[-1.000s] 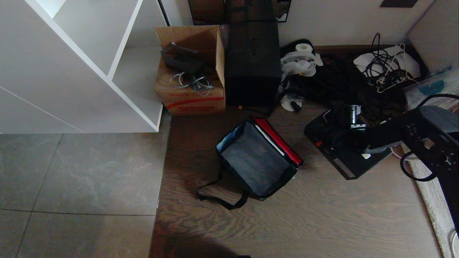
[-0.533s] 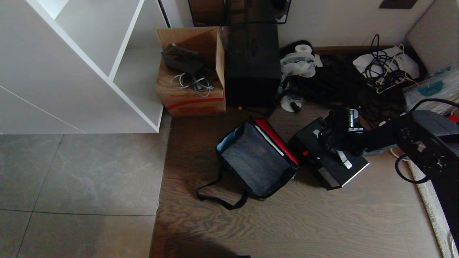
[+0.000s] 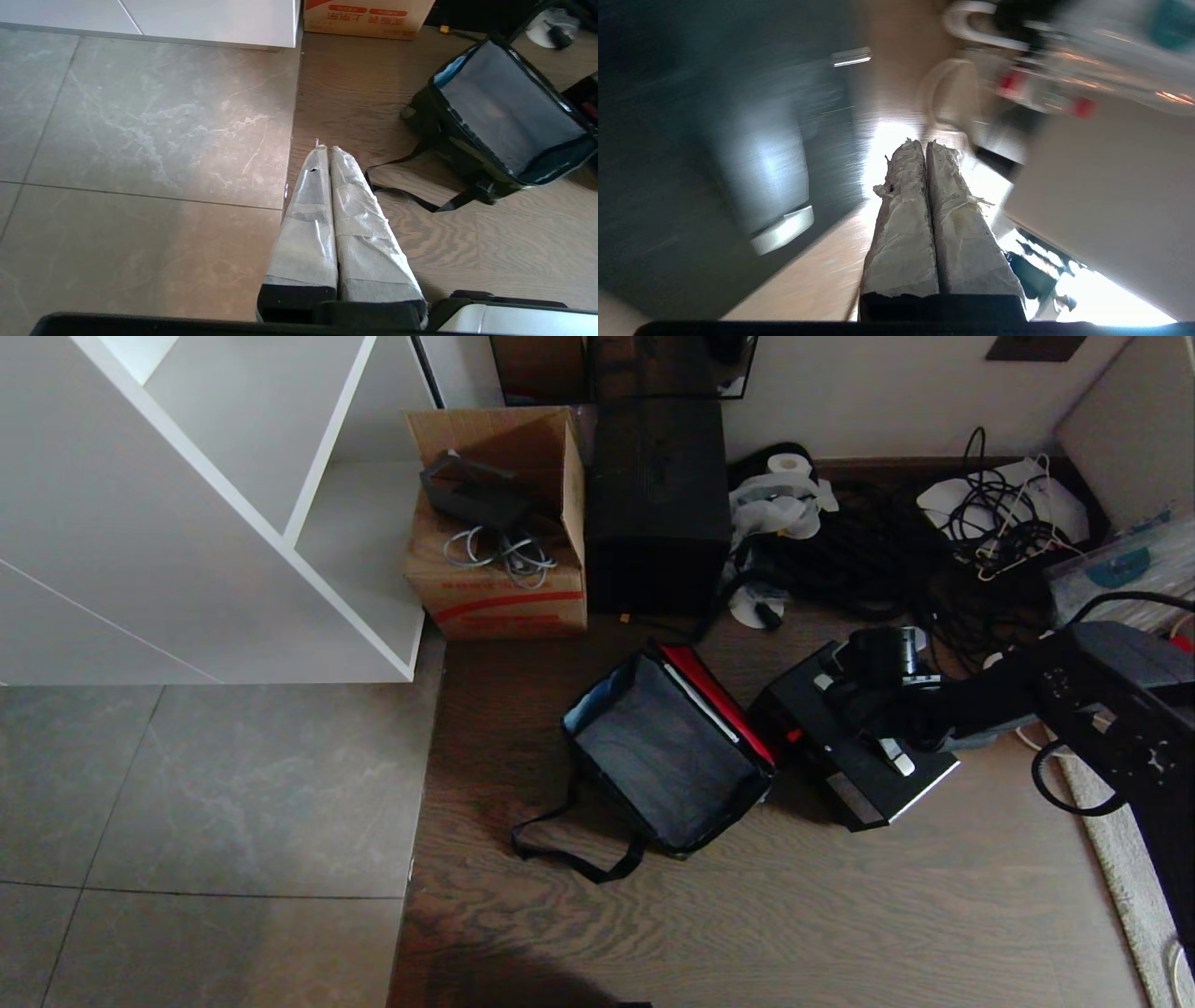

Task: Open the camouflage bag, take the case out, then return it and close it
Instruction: Release the handle, then grip the handle again

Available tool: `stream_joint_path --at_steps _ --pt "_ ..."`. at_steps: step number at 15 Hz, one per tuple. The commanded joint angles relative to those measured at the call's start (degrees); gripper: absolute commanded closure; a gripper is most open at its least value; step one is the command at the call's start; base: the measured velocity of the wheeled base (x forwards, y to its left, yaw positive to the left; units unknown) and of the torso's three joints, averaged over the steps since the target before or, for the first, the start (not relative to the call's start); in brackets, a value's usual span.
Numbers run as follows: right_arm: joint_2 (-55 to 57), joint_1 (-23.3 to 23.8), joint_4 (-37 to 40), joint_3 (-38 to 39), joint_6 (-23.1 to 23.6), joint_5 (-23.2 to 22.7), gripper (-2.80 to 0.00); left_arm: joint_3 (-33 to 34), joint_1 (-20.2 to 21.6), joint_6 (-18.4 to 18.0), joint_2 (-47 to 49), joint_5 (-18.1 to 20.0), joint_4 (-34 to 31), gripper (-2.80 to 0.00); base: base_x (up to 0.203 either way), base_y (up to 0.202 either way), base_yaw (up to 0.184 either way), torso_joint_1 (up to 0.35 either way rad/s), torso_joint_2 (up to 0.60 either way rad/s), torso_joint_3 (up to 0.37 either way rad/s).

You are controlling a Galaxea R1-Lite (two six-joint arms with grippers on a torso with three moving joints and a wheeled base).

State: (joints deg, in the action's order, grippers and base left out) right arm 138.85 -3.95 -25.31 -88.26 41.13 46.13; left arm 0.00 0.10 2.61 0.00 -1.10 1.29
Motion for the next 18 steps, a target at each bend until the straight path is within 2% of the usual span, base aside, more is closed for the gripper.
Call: stream_joint_path --at_steps 1,3,5,7,10,18 --pt "-3.5 -1.6 -0.2 4.4 -0.7 -1.5 0.00 0.6 0.0 0.0 0.0 0.0 0.0 0.00 0.000 0.000 0.000 0.000 0.00 0.000" --pt "-6.5 -3.2 0.3 8.7 -2.7 -2.6 0.00 0.6 0.0 0.0 0.0 0.0 0.0 0.00 0.000 0.000 0.000 0.000 0.00 0.000" --pt "-10.2 -4.1 1.1 13.3 -3.9 -6.6 0.00 0.6 0.0 0.0 0.0 0.0 0.0 0.00 0.000 0.000 0.000 0.000 0.00 0.000" --pt "-13.5 -5.3 2.5 17.0 -7.7 -7.3 0.00 0.6 0.0 0.1 0.0 0.0 0.0 0.00 0.000 0.000 0.000 0.000 0.00 0.000" --pt "-19.1 -6.1 6.6 22.1 -10.7 -7.6 0.00 0.6 0.0 0.0 0.0 0.0 0.0 0.00 0.000 0.000 0.000 0.000 0.00 0.000" --pt "-35.5 -7.0 9.9 37.2 -12.1 -7.9 0.00 0.6 0.0 0.0 0.0 0.0 0.0 0.00 0.000 0.000 0.000 0.000 0.00 0.000"
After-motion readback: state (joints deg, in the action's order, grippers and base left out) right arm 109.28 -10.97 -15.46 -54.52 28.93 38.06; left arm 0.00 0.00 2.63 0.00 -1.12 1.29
